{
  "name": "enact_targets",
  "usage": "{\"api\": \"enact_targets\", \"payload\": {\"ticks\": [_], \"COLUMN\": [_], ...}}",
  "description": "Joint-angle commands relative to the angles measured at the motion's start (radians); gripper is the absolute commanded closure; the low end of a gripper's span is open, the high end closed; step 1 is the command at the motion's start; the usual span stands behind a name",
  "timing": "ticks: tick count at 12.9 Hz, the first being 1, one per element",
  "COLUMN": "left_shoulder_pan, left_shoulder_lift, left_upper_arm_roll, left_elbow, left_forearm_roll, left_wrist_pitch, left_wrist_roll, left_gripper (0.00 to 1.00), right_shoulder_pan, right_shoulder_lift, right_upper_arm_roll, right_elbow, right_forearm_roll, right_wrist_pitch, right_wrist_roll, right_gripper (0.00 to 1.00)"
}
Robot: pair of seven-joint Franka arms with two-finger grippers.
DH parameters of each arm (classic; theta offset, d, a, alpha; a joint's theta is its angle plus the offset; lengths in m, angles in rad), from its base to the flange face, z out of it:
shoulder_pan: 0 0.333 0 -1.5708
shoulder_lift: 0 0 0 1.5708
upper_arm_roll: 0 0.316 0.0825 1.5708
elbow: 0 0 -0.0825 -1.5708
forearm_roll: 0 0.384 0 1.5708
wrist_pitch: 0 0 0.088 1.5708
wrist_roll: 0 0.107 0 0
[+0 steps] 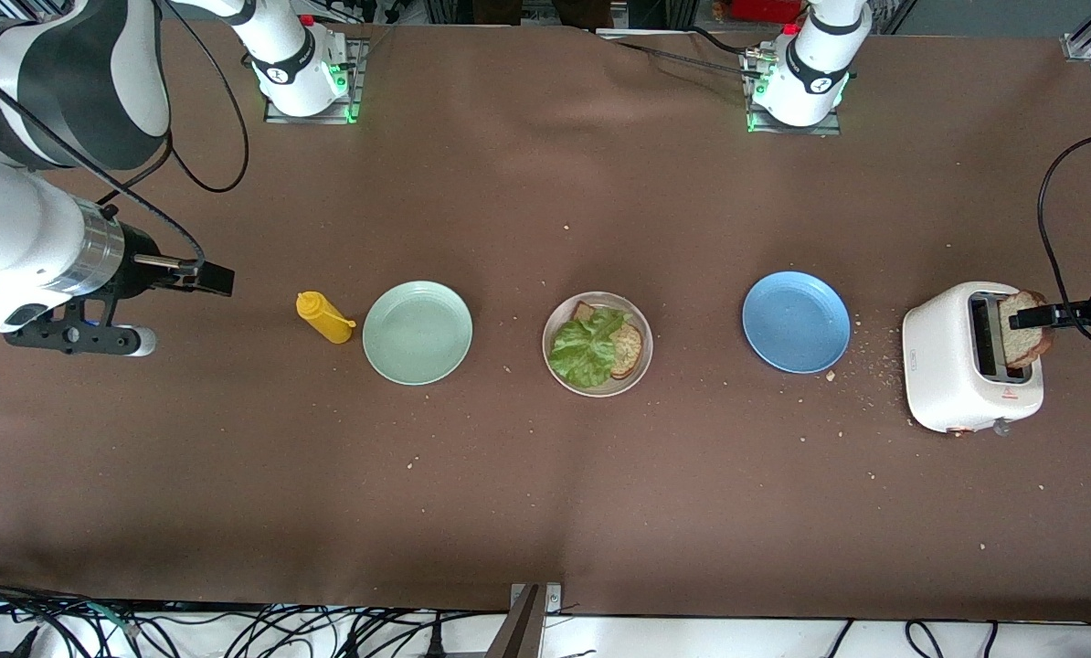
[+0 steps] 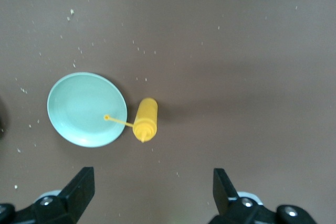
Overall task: Make sandwich in beige plate with both arms
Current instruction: 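Grasp the second bread slice with the left gripper while the right gripper withdraws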
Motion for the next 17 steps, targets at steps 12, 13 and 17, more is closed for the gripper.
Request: {"api": "enact_targets", "payload": {"ticks": [12,13,17], "left_shoulder_pan": [-0.009,-0.011,-0.035], "left_shoulder_lift": [-0.018,-0.020,0.015], "left_upper_arm_roll": [-0.112,-0.134,-0.143], "left_elbow": [0.285,0.297,0.285], "left_forearm_roll": [0.017,-0.006,-0.392], "left_wrist_pitch": [-0.314,-0.349,-0.411], "left_wrist_roll": [0.020,0.020,0.017], "left_gripper": [1.00,1.00,1.00], "right_shoulder_pan": [-0.494,-0.518,-0.567], "right_shoulder_lift": [-0.509,-0.497,-0.414], "right_upper_arm_roll": [0.520,0.518,0.518], "right_elbow": [-0.585,-0.567,-0.444], "right_forearm_roll": [-0.232,-0.205,-0.198], "right_wrist_pitch": [0.263,0.254,0.145], "right_wrist_roll": [-0.036,-0.048,-0.076], "right_gripper": [0.00,0.00,0.00]}}
